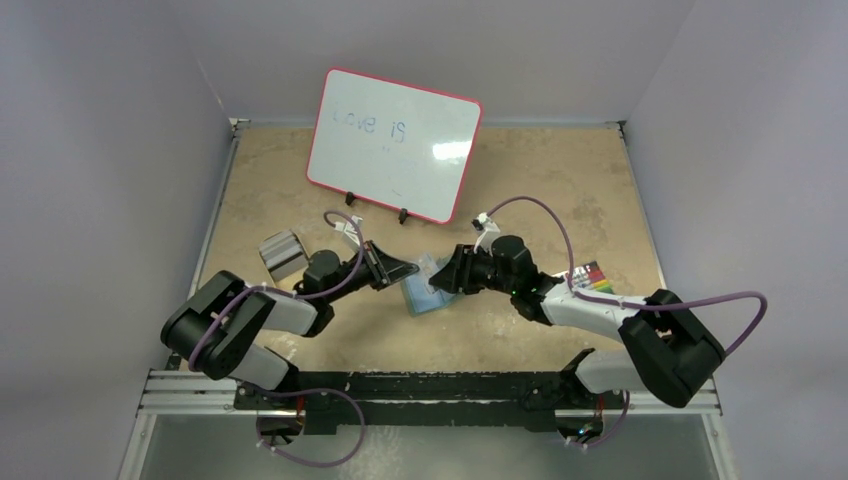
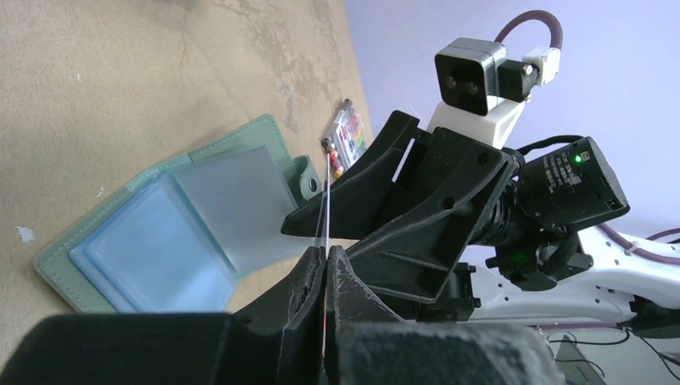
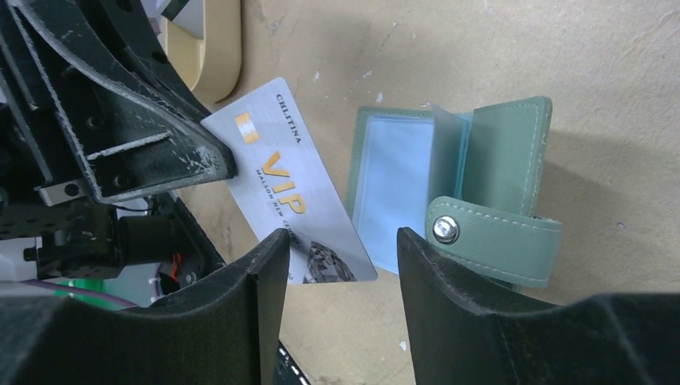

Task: Put the credit cards into the card holder
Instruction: Pick up the credit card from the storage box.

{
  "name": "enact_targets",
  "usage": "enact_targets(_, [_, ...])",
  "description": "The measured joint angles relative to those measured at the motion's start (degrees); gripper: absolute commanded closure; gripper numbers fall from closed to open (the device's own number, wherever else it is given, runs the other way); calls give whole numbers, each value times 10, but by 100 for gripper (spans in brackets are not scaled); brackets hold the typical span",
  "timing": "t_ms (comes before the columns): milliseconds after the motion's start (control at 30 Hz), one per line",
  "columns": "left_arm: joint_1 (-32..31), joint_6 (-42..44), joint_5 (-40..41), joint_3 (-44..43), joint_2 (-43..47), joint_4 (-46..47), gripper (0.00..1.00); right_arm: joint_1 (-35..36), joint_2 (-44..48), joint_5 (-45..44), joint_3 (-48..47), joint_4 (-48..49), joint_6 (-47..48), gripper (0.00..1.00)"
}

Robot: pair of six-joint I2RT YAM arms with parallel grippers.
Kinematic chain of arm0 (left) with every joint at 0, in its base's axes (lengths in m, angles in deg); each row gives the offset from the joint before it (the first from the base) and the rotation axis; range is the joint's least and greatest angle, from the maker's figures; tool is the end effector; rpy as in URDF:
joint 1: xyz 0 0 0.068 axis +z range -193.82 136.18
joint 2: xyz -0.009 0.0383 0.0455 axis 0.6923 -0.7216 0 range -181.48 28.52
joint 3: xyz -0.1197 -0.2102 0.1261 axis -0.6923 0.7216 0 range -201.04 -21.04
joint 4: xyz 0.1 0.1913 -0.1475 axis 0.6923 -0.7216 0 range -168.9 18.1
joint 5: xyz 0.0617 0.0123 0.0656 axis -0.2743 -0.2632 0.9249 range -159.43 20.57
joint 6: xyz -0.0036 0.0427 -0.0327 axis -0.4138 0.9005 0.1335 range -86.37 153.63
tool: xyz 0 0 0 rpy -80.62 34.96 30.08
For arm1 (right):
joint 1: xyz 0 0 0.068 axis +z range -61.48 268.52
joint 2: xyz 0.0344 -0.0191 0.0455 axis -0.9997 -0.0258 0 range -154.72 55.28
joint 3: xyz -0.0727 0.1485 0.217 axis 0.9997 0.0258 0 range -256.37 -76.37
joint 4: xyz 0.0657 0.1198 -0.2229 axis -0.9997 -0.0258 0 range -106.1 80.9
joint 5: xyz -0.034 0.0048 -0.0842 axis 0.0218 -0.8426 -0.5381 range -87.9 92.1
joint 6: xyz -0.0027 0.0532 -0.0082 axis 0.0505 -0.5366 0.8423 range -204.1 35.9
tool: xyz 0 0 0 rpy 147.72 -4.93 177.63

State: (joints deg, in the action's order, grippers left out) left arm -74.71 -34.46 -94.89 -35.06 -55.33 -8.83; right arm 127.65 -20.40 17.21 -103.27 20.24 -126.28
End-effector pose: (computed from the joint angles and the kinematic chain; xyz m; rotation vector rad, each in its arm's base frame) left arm 0.1964 -0.1353 0.1542 -0.2496 1.9626 -1.5951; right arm 0.1986 0.1734 0.1884 -0.1400 2.0863 1.1689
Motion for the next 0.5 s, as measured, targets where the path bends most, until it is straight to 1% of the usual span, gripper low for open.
enact_targets(133, [-3,-3,-6,4,-17,32,100,-3,0,12,0,11,-2,49])
enact_targets(200, [-6,-3,-9,4,-21,37,100,-3,0,16,0,15,-2,53])
enact_targets(267, [-10,-3,-9,4,-24,37,100,-3,0,21,0,18,-3,59])
enact_targets(333, [-15,0,-8,4,-26,36,99,-3,0,24,0,19,-2,70])
enact_targets(433, [-16,5,0,4,-30,24,82,-7,0,23,0,16,-2,83])
enact_targets(500, [-16,16,6,3,-31,4,77,-9,-2,22,0,10,0,91])
